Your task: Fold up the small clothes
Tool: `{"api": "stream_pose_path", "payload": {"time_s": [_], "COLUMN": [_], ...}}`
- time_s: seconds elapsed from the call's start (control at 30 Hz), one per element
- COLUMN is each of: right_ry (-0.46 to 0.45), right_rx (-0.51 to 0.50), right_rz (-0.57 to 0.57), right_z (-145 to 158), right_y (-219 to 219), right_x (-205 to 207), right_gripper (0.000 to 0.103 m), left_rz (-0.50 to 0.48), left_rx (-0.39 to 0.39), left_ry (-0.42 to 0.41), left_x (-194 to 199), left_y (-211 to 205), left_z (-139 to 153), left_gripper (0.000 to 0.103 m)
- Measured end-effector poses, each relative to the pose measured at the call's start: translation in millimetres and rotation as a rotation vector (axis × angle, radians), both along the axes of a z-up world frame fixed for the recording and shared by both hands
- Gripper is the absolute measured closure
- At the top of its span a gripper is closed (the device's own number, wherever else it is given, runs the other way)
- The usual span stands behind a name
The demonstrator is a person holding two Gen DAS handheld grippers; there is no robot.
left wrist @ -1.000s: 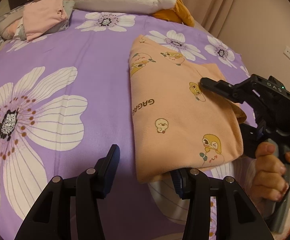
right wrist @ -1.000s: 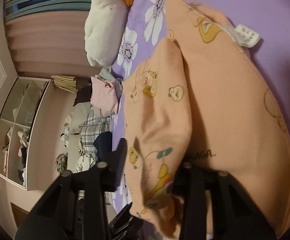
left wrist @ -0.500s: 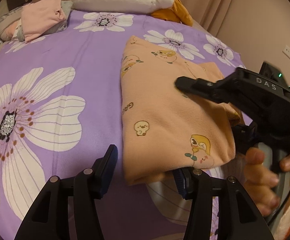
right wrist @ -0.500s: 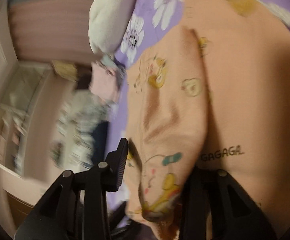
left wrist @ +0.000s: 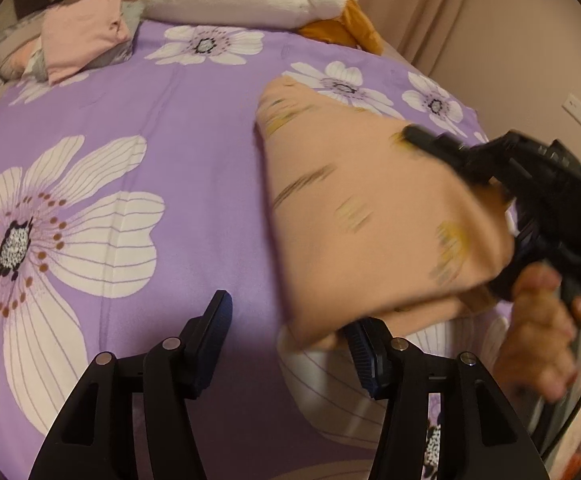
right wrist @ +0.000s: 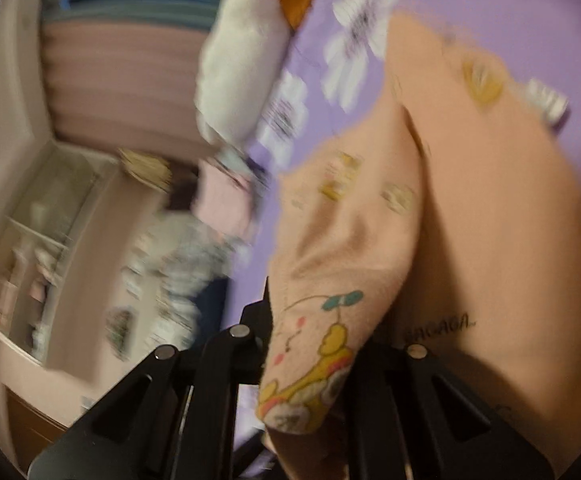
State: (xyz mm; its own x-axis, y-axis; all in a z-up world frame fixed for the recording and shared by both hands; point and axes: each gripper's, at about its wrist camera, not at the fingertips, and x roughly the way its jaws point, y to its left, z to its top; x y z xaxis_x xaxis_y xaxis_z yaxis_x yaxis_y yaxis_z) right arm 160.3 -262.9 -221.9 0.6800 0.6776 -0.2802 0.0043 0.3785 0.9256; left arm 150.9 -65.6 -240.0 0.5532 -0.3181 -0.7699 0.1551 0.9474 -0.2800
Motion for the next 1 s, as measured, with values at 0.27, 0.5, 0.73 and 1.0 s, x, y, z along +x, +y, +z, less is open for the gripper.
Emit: {"api": "stream_pose_path", "payload": {"time_s": [0.27, 0.5, 0.73, 1.0], "right_ry": [-0.010, 0.089, 0.083, 0.079], "right_rx": [-0.341, -0.262, -0.253, -0.339], "right_rz": [-0.143, -0.222, -0.342, -0.435], "right_z": [30, 7, 18, 28], "right_y": [-38, -65, -74, -75], "right_x": [-18, -17, -34, -55], "right_gripper": [0.092, 0.085, 0.082, 0.084], "left_rz": [-0.019, -0.018, -0.014, -0.031], "left_rx": [0.026, 0.078, 0.070, 0.034], "left_ry": [-0.007, -0.022, -0.016, -0.097], "left_x": [1, 2, 0, -20], "left_y": [-12, -16, -13, -3], "left_z": [-4, -7, -6, 19], "left_gripper": [0.048, 0.048, 0.047, 0.055]}}
